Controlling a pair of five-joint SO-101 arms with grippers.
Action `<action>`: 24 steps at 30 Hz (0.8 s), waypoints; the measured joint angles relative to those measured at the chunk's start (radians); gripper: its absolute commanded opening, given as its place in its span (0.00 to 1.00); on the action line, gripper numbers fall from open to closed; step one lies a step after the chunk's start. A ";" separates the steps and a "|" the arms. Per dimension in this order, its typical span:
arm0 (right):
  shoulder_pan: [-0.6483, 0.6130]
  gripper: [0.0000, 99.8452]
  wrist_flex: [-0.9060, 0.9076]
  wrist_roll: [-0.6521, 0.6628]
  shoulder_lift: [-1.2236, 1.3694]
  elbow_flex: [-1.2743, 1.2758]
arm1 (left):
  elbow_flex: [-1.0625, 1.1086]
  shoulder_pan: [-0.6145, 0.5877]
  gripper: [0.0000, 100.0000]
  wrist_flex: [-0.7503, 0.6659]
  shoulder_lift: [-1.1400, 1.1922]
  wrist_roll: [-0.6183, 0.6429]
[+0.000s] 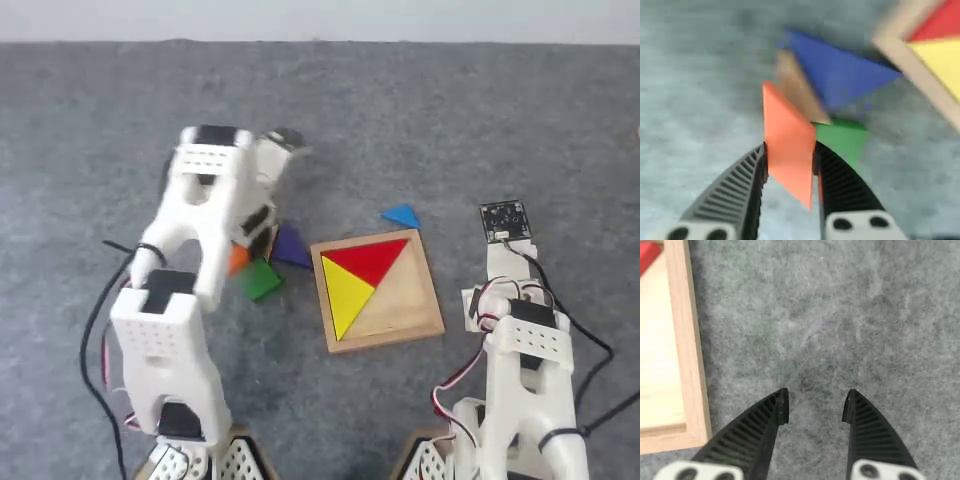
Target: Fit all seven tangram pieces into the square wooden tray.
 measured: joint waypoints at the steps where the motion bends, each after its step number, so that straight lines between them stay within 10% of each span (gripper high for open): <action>1: 0.000 0.18 0.000 0.000 0.000 0.000 | -0.009 -0.026 0.02 -0.026 0.000 -0.012; 10: 0.000 0.18 0.000 0.000 0.000 0.000 | -0.215 -0.071 0.18 -0.120 0.167 -0.031; 24: 0.000 0.19 0.000 0.000 0.000 0.000 | -0.443 -0.126 0.17 -0.114 0.273 -0.015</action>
